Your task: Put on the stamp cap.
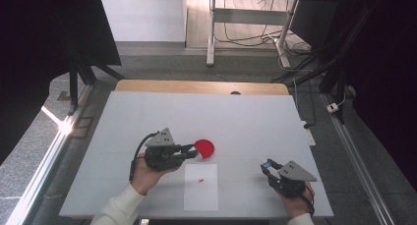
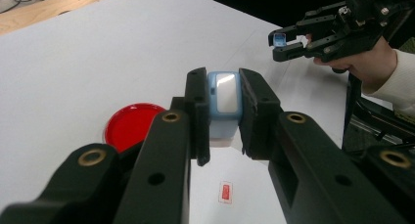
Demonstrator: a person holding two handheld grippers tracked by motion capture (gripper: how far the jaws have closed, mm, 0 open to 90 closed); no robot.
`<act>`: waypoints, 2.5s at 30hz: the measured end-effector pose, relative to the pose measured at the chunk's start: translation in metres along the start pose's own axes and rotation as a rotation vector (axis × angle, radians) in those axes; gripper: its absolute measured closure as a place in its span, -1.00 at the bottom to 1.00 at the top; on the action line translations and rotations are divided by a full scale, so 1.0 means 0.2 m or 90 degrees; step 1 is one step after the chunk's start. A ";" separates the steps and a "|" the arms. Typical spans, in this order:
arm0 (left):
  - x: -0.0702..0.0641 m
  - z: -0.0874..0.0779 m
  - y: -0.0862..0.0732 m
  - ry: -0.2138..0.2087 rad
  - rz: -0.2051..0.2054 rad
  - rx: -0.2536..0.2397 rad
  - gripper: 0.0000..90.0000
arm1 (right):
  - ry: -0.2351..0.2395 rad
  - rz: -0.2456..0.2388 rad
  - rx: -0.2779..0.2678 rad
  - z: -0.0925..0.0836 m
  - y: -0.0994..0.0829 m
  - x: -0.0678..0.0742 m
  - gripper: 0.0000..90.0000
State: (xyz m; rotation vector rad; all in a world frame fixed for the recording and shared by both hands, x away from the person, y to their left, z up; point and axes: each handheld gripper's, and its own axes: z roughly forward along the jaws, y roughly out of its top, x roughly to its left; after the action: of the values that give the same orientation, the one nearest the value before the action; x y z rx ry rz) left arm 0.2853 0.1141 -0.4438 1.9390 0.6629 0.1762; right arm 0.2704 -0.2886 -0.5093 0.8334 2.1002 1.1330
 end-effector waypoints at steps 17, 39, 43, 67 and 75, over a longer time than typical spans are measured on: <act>-0.01 0.02 0.00 -0.003 0.003 0.005 0.67 | 0.036 -0.011 -0.001 0.07 0.05 0.11 0.43; -0.02 0.06 -0.01 -0.008 0.000 0.016 0.67 | 0.091 -0.035 0.000 0.17 0.11 0.26 0.43; -0.02 0.06 -0.01 -0.008 -0.001 0.015 0.67 | 0.092 -0.037 -0.002 0.18 0.12 0.27 0.43; -0.03 0.08 0.00 -0.018 -0.001 0.012 0.67 | 0.126 -0.056 -0.010 0.28 0.19 0.42 0.43; -0.05 0.09 0.00 -0.021 0.000 0.013 0.67 | 0.126 -0.063 -0.019 0.30 0.21 0.46 0.43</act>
State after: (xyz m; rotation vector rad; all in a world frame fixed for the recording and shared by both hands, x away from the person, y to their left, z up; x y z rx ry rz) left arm 0.2853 0.0943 -0.4507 1.9577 0.6442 0.1374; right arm 0.2679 -0.1713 -0.5189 0.6173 2.2515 1.2341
